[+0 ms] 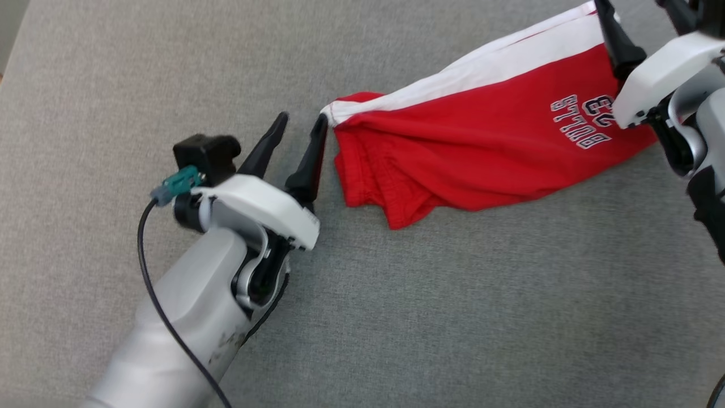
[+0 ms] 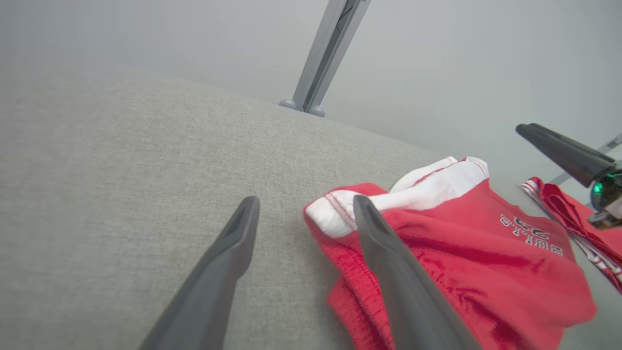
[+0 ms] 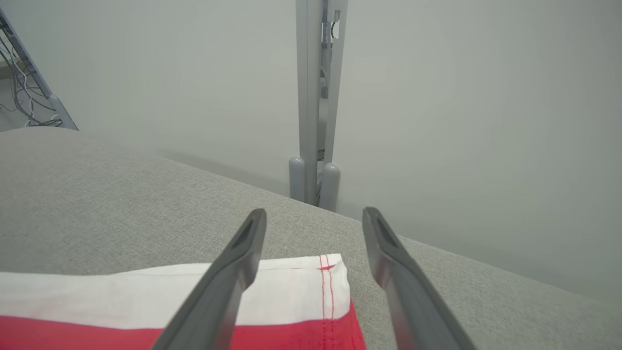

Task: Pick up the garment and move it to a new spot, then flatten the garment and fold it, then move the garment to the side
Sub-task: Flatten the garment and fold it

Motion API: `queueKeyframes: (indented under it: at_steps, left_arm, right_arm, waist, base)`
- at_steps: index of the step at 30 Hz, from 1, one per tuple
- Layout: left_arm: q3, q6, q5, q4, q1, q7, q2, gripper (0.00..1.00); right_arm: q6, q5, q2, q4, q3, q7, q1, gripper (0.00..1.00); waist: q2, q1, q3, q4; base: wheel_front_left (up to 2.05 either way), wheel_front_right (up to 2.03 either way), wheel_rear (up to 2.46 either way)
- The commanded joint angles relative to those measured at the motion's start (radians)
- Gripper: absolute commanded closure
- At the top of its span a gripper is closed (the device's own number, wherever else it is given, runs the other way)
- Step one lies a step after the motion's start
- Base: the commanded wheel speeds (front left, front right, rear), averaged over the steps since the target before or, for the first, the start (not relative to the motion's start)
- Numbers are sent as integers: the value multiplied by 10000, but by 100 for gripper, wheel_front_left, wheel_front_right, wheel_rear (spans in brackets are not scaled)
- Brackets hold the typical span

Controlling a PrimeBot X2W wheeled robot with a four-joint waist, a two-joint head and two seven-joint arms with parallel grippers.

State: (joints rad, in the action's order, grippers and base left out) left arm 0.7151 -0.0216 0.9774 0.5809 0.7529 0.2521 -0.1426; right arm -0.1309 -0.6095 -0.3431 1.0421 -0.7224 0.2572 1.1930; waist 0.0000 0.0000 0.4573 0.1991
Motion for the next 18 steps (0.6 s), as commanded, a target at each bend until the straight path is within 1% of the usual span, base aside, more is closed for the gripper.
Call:
queueKeyframes:
  at_steps: [1, 3, 6, 10, 11, 14, 18]
  left_arm:
    - [-110, -195, -241, -132, -259, 71, -160, 0]
    - [-329, -563, -657, -495, -691, 122, -344, 0]
    - [-1013, -1146, -1519, -1499, -1672, 136, -558, 0]
    - [-1724, -1742, -2567, -2841, -3280, 133, -659, 0]
    - [-1987, -1977, -3109, -3409, -3962, 135, -720, 0]
    - [-2291, -2288, -3805, -4200, -4989, 134, -706, 0]
    - [-2647, -2522, -4756, -5050, -6092, 135, -624, 0]
  right_arm:
    - [3, -48, -38, -300, 114, 94, -261, 0]
    - [3, 20, -90, -1030, 508, 95, -782, 0]
    - [3, 293, -88, -2087, 1240, 89, -1930, 0]
    - [3, 671, 142, -3222, 2143, 90, -3495, 0]
    - [3, 882, 238, -3651, 2567, 85, -4282, 0]
    - [3, 1119, 492, -4221, 3040, 86, -5294, 0]
    - [3, 1395, 738, -4784, 3559, 86, -6453, 0]
  waist:
    - [0, 0, -379, -265]
    - [0, 0, -679, -400]
    - [0, 0, -1161, -552]
    - [0, 0, -1847, -672]
    - [0, 0, -2192, -678]
    - [0, 0, -2610, -688]
    - [0, 0, -3097, -651]
  base:
    - [0, 0, 0]
    - [0, 0, 0]
    - [0, 0, 0]
    - [0, 0, 0]
    - [0, 0, 0]
    - [0, 0, 0]
    - [0, 0, 0]
